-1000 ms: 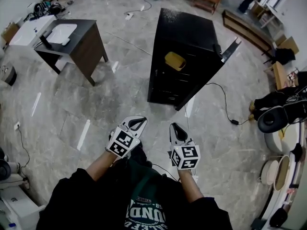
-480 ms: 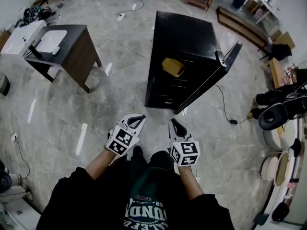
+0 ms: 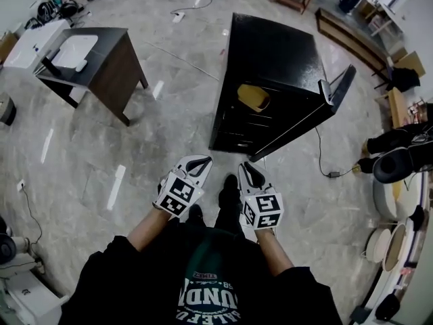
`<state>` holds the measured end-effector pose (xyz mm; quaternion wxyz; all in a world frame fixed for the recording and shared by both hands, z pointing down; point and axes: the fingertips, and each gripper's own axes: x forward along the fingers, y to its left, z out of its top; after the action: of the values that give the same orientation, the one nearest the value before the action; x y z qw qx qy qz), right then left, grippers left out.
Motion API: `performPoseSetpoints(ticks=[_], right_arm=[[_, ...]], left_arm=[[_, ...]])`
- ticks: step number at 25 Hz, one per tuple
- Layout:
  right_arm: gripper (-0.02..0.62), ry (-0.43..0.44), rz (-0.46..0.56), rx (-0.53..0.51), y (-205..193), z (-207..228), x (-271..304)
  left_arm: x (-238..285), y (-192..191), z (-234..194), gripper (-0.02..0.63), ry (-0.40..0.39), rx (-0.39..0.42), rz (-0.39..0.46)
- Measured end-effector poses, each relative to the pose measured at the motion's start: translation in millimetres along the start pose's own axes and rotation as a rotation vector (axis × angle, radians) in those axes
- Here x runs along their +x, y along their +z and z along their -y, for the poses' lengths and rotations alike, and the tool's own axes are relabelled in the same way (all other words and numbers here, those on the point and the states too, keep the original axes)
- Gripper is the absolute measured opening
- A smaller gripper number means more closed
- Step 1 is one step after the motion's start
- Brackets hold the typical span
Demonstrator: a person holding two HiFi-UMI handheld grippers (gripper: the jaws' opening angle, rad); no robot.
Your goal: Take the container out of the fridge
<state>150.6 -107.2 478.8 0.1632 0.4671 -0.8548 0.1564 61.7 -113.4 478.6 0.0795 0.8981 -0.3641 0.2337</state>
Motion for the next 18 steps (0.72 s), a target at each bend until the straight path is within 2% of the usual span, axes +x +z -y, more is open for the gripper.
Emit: performPoseSetpoints(ticks=[6, 10, 13, 18], right_arm=[[0.038, 0.006, -0.029, -0.039, 1, 22, 27], [0.045, 0.051, -0.044, -0.094, 2, 29, 41], [0.099, 0.079, -0.070, -0.143, -1, 35, 54], [0.125, 0.100, -0.115, -0.216, -8, 54, 75]], left_arm=[[13, 3, -14, 0.014, 0.030, -0.037, -0.019], [26, 2, -17, 0.014, 0.034, -0.053, -0.032], [36, 1, -22, 0.014, 0.037, -0.069, -0.041], [50, 2, -27, 0.014, 0.044, -0.095, -0.048]])
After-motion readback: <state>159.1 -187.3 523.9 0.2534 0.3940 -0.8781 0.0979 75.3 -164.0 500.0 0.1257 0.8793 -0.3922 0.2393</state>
